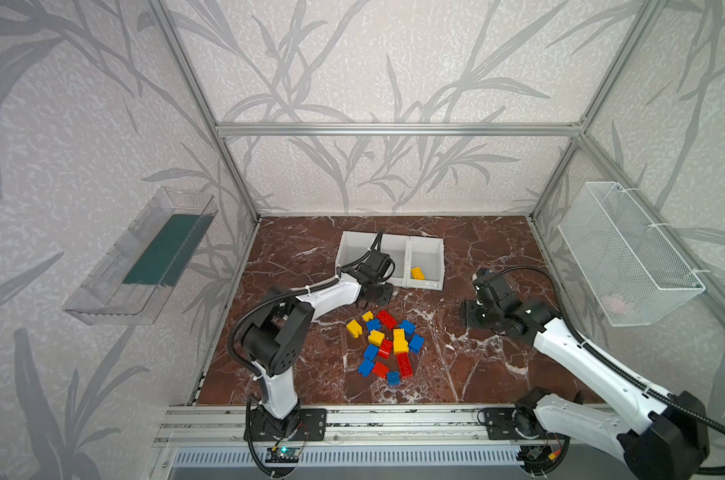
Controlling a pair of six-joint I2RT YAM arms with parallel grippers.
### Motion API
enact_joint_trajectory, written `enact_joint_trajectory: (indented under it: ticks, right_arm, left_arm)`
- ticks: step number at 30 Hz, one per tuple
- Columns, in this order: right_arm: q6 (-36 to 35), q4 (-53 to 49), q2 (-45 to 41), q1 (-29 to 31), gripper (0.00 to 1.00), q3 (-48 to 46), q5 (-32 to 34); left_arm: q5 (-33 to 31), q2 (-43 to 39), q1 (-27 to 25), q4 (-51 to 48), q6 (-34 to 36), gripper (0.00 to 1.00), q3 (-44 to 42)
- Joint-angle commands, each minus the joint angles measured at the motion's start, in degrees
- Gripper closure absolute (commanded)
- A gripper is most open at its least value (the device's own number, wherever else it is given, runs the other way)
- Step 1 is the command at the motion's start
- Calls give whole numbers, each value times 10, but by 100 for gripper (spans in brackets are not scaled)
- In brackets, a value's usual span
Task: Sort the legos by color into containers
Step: 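Lift the red brick with the left gripper into the middle compartment, then grasp a blue brick with the right gripper while the left arm withdraws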
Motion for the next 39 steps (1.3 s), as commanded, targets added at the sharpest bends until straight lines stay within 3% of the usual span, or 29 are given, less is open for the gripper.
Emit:
enact_joint_trajectory:
  ticks: [1, 8, 11, 17, 23, 31, 39]
  right_arm:
    - [3, -15, -15, 4, 37, -7, 13]
    - [2, -16, -34, 4, 37, -17, 17]
    - [2, -20, -41, 4, 37, -22, 17]
    - [1, -20, -50, 4, 34, -31, 21]
    - [-4, -19, -47, 4, 33, -29, 18]
    - [-24, -10, -22, 7, 33, -26, -23]
    - [-2, 5, 68, 95, 32, 3, -10]
  left_arm:
    - [-3, 11, 5, -17, 15, 57, 72]
    - [-11, 124, 14, -69, 28, 54, 220]
    - [-28, 158, 15, -106, 28, 47, 273]
    - [-35, 160, 14, -106, 22, 37, 279]
    - [-39, 116, 14, -79, 7, 35, 227]
    - [-52, -13, 15, -44, -13, 33, 93]
    - [-110, -171, 16, -10, -53, 29, -88]
